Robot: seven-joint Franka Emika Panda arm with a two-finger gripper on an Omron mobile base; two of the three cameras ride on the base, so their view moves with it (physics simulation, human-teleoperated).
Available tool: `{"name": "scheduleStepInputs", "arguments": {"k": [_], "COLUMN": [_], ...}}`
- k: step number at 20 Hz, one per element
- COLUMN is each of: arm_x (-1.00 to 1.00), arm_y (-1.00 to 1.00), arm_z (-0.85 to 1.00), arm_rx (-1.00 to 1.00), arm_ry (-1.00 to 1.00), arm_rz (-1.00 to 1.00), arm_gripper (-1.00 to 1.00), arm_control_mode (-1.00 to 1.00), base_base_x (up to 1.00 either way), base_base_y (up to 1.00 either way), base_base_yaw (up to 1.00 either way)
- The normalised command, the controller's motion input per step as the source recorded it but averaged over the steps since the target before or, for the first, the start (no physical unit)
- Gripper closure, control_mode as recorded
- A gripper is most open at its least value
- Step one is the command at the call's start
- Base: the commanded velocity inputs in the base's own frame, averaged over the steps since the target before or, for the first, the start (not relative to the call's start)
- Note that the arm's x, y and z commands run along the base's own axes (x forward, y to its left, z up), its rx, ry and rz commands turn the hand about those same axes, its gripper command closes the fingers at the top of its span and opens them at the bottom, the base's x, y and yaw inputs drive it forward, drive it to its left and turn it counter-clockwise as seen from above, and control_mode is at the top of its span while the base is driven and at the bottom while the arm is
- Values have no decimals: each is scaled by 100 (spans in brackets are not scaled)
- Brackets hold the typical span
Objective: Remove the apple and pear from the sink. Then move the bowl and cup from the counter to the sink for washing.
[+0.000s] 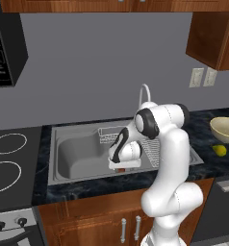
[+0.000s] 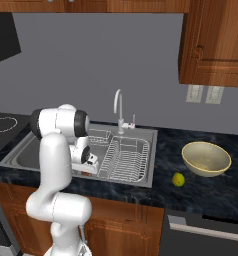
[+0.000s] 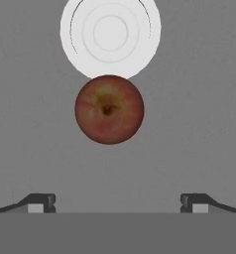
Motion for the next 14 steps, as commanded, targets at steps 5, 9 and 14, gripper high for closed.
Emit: {"name": "scheduleStepInputs", "arguments": {"k": [5,9,14], "arm_x": [10,10,7], "arm_y": [0,0,0], "arm_z": [-4,-4,-7], "arm_rx": [0,0,0], "arm_ry": [0,0,0], "arm_rz": [0,0,0], "arm_gripper": [-100,-100,-100], "arm_control_mode": [-100,-100,-100], "base_base_x": [0,0,0], "base_base_y": [0,0,0], "base_base_yaw": [0,0,0]}}
